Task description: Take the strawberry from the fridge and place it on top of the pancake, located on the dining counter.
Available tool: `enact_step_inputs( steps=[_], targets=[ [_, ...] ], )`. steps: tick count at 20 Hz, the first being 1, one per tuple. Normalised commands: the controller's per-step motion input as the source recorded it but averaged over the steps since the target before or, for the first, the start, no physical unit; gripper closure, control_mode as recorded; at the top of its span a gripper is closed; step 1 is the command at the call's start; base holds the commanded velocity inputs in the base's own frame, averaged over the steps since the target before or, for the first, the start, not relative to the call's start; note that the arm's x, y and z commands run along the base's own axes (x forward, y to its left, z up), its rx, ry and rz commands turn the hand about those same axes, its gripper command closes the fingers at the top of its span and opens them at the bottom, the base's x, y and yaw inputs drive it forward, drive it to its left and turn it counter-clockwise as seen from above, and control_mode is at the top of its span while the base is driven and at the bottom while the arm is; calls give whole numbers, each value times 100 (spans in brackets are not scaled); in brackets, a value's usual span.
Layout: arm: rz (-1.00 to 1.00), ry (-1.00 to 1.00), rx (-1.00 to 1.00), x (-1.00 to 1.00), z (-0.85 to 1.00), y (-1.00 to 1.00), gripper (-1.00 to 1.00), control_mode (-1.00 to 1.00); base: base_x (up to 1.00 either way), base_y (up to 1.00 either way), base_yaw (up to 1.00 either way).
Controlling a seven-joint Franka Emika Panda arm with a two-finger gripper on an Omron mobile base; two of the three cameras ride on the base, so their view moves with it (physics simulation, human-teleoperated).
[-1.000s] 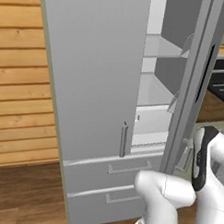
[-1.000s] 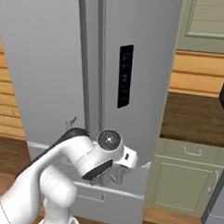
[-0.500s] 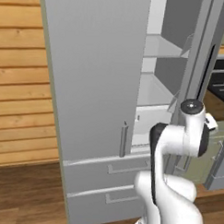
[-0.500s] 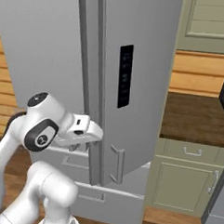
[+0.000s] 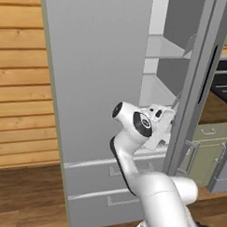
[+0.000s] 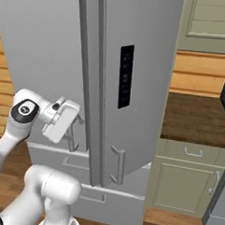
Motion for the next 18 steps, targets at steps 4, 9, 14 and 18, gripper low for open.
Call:
enact_step_inputs(
  steps=[4,9,14,18],
  targets=[
    [-2,26,-13,50,0,-31,-100,-100,0,0,0],
    [-1,3,0,5,0,-46,-100,-100,0,0,0],
    [-5,0,1,-16,0,-66,-100,-100,0,0,0],
    [-11,0,0,-70,0,-65,-100,-100,0,0,0]
  ],
)
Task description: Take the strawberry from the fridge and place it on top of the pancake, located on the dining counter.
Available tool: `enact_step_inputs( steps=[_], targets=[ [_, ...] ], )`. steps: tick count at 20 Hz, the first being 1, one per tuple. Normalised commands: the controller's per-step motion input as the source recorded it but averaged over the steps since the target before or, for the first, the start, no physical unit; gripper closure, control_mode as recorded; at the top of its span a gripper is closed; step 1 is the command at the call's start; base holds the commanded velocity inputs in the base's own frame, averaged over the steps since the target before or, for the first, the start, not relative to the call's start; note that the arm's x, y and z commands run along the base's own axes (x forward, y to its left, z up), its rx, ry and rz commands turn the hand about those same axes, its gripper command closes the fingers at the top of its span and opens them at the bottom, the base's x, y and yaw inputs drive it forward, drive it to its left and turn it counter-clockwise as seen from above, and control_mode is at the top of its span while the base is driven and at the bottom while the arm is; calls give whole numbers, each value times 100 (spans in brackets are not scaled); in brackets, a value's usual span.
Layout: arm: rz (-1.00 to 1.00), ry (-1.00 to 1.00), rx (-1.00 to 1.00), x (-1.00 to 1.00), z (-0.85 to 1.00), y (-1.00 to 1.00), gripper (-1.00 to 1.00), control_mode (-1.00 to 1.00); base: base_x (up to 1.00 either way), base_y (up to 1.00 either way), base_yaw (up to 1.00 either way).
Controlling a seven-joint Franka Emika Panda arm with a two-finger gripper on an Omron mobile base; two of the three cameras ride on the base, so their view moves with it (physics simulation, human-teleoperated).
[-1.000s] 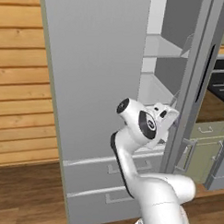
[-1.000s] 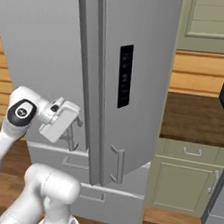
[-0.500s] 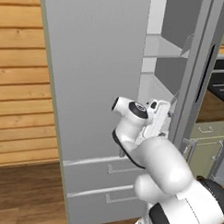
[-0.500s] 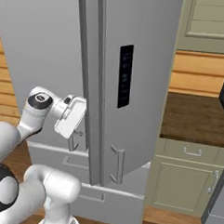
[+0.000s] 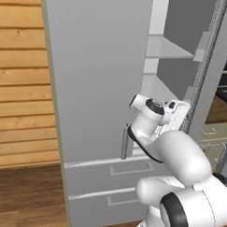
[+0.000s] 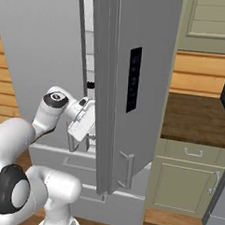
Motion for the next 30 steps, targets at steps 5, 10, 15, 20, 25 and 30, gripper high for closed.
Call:
enact_step_inputs(
  steps=[5,10,15,20,25,30],
  targets=[
    [-3,0,3,-34,0,-93,-100,-100,0,0,0],
    [0,-10,8,-9,0,-99,-100,-100,0,0,0],
    [1,-14,8,-2,0,-86,-100,-100,0,0,0],
    [0,-8,1,-2,10,-13,-100,-100,0,0,0],
    [-1,-19,15,0,26,72,-100,-100,0,0,0],
    [-9,-37,41,10,1,100,-100,-100,0,0,0]
  ],
)
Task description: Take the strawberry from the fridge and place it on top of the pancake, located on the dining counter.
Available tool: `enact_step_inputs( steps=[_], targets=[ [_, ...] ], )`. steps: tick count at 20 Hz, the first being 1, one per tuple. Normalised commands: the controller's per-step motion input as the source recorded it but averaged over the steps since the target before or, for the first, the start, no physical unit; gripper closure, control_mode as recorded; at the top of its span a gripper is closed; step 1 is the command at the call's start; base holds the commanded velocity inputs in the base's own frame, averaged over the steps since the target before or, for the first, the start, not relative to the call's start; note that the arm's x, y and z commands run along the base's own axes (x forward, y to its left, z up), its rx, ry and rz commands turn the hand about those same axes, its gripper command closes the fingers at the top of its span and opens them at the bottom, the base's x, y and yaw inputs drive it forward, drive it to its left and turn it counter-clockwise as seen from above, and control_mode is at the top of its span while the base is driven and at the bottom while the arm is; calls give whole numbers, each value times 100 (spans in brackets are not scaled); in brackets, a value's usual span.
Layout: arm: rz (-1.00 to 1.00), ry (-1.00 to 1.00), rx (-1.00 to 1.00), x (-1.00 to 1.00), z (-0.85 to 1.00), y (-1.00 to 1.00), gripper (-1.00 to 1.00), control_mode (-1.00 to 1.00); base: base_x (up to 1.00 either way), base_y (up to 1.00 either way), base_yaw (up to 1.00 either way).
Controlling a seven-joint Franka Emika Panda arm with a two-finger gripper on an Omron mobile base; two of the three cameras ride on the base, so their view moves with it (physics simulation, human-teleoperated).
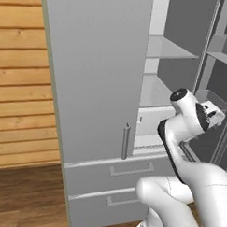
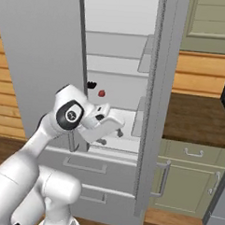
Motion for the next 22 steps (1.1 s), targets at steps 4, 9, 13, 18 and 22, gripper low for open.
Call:
enact_step_inputs(
  steps=[4,9,13,18,22],
  targets=[
    [-16,-45,57,24,0,100,-100,-100,0,0,0],
    [-9,-40,59,32,0,100,-100,-100,0,0,0],
    [9,-10,26,32,0,100,-100,-100,0,0,0],
    [18,-2,1,19,0,65,-100,-100,0,0,0],
    [17,-4,-4,48,-7,34,-100,-100,0,0,0]
  ],
)
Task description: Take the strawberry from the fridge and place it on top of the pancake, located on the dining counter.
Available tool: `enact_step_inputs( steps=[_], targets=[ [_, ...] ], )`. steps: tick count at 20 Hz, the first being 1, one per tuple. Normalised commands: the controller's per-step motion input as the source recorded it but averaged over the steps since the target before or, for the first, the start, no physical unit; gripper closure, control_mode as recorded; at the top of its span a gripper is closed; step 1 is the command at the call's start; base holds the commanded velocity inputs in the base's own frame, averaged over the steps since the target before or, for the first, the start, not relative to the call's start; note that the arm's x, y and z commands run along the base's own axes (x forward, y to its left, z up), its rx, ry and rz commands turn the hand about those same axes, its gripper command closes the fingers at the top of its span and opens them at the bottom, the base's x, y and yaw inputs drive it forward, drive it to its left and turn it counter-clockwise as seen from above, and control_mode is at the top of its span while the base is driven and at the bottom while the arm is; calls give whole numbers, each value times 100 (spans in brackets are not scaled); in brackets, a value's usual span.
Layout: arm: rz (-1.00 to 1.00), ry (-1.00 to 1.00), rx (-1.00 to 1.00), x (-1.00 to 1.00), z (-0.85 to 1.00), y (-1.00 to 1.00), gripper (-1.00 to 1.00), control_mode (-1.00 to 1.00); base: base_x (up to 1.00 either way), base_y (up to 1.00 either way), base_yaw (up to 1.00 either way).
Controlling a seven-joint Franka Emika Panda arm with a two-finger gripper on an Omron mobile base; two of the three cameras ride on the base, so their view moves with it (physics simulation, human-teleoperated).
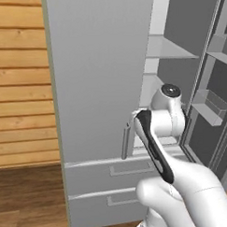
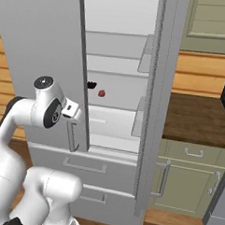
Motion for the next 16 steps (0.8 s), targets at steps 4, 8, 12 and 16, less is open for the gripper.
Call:
enact_step_inputs(
  steps=[4,8,12,16],
  targets=[
    [2,-7,-2,56,-33,62,-100,-100,0,0,0],
    [-1,-7,0,38,-27,3,-100,-100,0,0,0],
    [-8,3,-1,22,-51,0,-100,-100,0,0,0],
    [-4,0,-2,29,-42,9,-100,-100,0,0,0]
  ],
)
